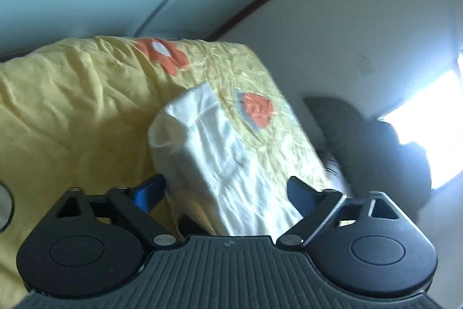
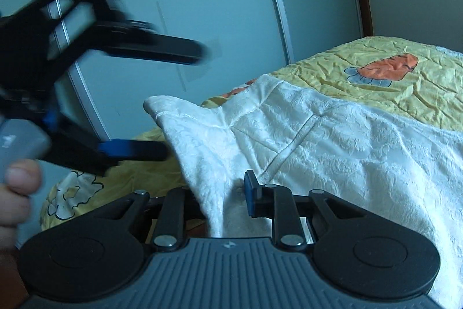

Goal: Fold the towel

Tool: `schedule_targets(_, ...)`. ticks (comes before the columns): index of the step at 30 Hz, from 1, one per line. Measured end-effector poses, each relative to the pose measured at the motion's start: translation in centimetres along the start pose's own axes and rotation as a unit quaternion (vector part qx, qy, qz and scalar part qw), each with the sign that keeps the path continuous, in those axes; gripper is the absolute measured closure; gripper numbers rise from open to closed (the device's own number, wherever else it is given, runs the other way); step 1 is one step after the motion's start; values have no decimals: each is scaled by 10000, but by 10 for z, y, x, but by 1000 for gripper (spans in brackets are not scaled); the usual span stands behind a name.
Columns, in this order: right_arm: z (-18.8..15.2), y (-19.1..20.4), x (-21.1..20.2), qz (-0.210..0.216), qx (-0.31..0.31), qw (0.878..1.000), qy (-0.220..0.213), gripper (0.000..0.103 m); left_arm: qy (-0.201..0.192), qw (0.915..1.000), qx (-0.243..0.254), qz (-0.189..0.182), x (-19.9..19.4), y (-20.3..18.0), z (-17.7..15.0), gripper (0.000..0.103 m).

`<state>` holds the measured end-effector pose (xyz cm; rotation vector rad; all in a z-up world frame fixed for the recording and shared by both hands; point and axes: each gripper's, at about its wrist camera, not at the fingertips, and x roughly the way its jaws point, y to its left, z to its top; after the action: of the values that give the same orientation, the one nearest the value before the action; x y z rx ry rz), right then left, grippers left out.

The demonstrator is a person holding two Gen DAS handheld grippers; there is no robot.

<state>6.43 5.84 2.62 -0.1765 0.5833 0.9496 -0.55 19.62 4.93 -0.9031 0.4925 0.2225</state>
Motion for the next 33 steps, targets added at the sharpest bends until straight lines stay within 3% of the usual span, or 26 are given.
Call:
schedule_targets(2,0,-3,0,58,81,9999,6,82,192,9987,-208,419,17,5,1,36)
schedule_targets(4,1,-4,0,92,137,9999,21,82,509,9958,-391,658,33,12,2,40)
schedule_targets(5,1,-4,0,104,140,9998,30,81,452,9963,-331,647,34,12,3,42)
schedule_targets(8,4,-5,-6,220,231,9994,125,75,330,9949,23,955,36,5,3,71)
schedule_targets(9,6,-6,-11,290,337,9989,160,74,305,9948,9,967,36,4,4,75)
schedule_targets(10,8,-10,-17,357,489,9979,212,70,305,9944,1,1011,36,4,6,85)
schedule_targets(11,10,-14,-26,427,699,9963,257,64,322,9941,49,1033,35,2,6,86)
schedule_targets(13,10,-28,-55,675,1139,9911,100,32,261,9933,314,1083,31,-7,9,87)
schedule_targets(16,3,-64,-108,1108,1825,9764,-314,30,-57,9862,1230,1104,20,-44,3,87)
schedule_targets(19,-7,-111,-158,1049,2639,9565,-674,30,-512,9641,2466,845,1,-101,-24,87)
schedule_targets(23,-30,-170,-213,765,3557,9245,-1138,23,-717,9212,3825,31,-11,-172,-83,87)
schedule_targets(25,-43,-191,-232,732,3939,9072,-1283,21,-474,9060,4192,-338,-2,-196,-118,87)
schedule_targets(28,-65,-215,-248,725,4427,8821,-1437,20,210,8964,4376,-678,30,-212,-172,88)
schedule_targets(31,-89,-236,-254,751,5054,8485,-1378,17,986,8853,4482,-748,59,-214,-220,88)
schedule_targets(33,-102,-242,-255,763,5219,8400,-1272,17,1313,8794,4546,-529,75,-210,-241,85)
